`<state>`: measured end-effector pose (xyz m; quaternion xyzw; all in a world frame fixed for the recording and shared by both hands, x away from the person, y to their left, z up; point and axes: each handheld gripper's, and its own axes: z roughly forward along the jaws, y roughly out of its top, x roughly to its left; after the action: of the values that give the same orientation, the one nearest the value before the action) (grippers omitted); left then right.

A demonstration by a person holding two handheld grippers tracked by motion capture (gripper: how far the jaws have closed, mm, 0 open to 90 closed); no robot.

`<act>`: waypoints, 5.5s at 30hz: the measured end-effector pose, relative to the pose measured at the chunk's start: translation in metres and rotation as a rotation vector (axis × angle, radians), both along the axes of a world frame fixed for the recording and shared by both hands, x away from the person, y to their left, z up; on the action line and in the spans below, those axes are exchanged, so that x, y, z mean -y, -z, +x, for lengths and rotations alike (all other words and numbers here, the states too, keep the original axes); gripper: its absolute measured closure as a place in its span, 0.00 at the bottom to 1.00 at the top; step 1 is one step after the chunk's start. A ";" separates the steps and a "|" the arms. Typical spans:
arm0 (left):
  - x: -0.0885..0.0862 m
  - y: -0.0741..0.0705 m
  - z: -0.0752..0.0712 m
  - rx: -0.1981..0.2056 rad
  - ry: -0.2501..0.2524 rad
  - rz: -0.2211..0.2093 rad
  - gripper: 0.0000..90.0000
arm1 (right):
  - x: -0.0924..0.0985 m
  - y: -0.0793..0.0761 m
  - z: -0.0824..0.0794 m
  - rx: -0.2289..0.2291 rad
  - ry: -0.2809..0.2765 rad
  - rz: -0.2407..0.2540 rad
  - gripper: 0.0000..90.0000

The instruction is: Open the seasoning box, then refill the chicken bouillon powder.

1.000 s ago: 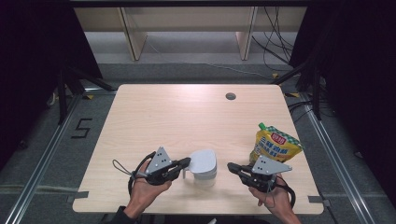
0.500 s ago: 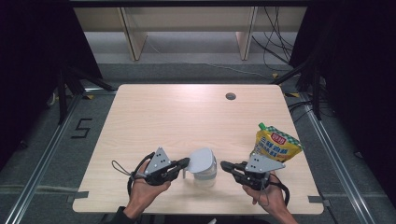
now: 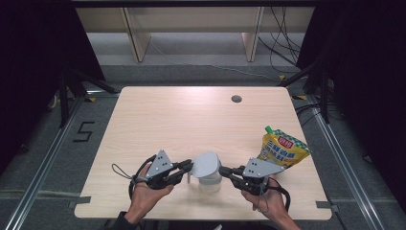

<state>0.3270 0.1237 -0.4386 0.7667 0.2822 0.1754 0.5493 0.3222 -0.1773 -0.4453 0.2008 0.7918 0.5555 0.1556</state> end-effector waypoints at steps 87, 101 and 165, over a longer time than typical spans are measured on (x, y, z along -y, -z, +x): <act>-0.010 0.065 -0.047 -0.159 0.010 0.143 0.24 | 0.150 0.012 -0.044 -0.071 0.400 0.095 0.47; -0.007 0.067 -0.048 -0.173 -0.010 0.124 0.23 | 0.174 0.028 -0.034 -0.093 0.501 0.069 0.38; -0.001 0.073 -0.047 -0.183 0.009 0.154 0.23 | 0.158 0.066 0.034 0.004 0.401 0.052 0.21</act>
<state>0.2799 0.1250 -0.5118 0.8208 0.3132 0.1233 0.4616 0.3558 -0.3348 -0.5110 0.3574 0.7211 0.5338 0.2596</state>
